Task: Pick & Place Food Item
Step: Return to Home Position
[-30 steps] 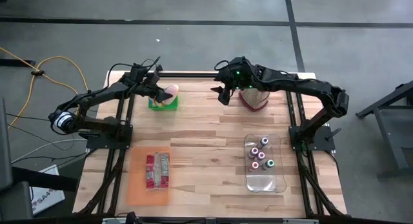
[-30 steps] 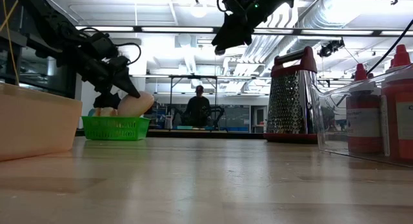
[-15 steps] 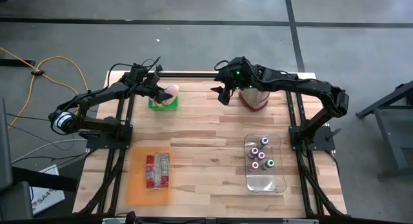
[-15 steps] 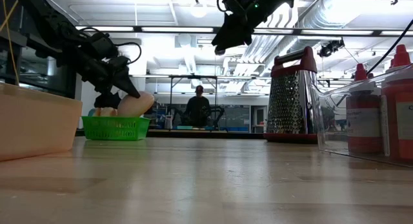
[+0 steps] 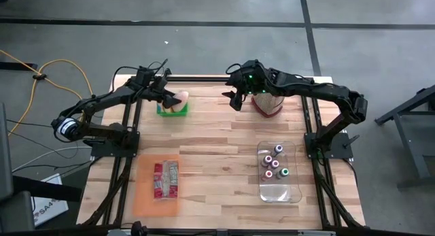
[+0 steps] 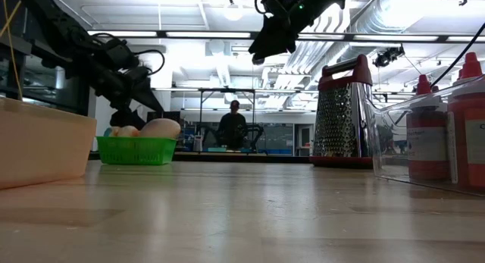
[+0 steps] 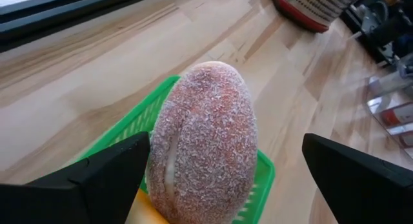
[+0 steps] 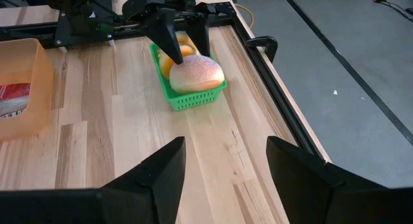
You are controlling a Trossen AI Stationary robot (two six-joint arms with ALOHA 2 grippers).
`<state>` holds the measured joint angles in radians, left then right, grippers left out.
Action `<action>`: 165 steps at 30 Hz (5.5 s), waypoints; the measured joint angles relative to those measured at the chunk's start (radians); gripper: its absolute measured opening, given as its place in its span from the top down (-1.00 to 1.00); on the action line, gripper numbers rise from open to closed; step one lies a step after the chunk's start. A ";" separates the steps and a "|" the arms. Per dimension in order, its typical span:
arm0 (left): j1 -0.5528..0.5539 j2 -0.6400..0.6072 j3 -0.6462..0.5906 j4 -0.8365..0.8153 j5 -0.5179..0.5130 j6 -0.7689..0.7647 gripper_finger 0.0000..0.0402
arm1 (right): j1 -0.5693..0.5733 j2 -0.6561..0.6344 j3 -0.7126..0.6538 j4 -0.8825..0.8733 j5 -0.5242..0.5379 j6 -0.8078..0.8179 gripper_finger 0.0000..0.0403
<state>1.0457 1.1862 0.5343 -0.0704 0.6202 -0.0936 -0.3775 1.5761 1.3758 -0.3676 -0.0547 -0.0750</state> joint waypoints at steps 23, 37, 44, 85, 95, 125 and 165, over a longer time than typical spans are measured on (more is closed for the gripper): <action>0.062 0.000 0.000 0.110 0.143 0.016 -0.98 | 0.000 0.000 0.000 0.000 0.000 0.000 -0.02; 0.076 0.000 0.000 0.263 0.292 0.031 -0.99 | 0.000 0.000 0.000 0.000 0.000 0.000 -0.02; 0.076 0.000 0.000 0.270 0.354 0.044 -0.99 | 0.000 0.000 0.000 0.000 0.000 0.000 -0.02; -0.698 -0.267 0.002 0.227 -0.371 -0.053 -0.98 | 0.000 0.000 0.000 0.000 0.000 0.000 -0.02; -0.890 -0.267 0.002 0.212 -0.499 -0.054 -0.98 | 0.000 0.000 0.000 0.000 0.000 0.000 -0.02; -1.020 -0.604 -0.292 0.320 -0.574 -0.024 -0.98 | 0.000 0.000 0.000 0.003 0.000 0.000 -0.02; -1.005 -0.979 -0.499 0.263 -0.651 0.026 -0.98 | 0.000 0.000 0.000 0.005 0.000 0.000 -0.02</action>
<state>0.0403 0.2074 0.0353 0.1924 -0.0309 -0.0673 -0.3775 1.5761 1.3754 -0.3630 -0.0547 -0.0753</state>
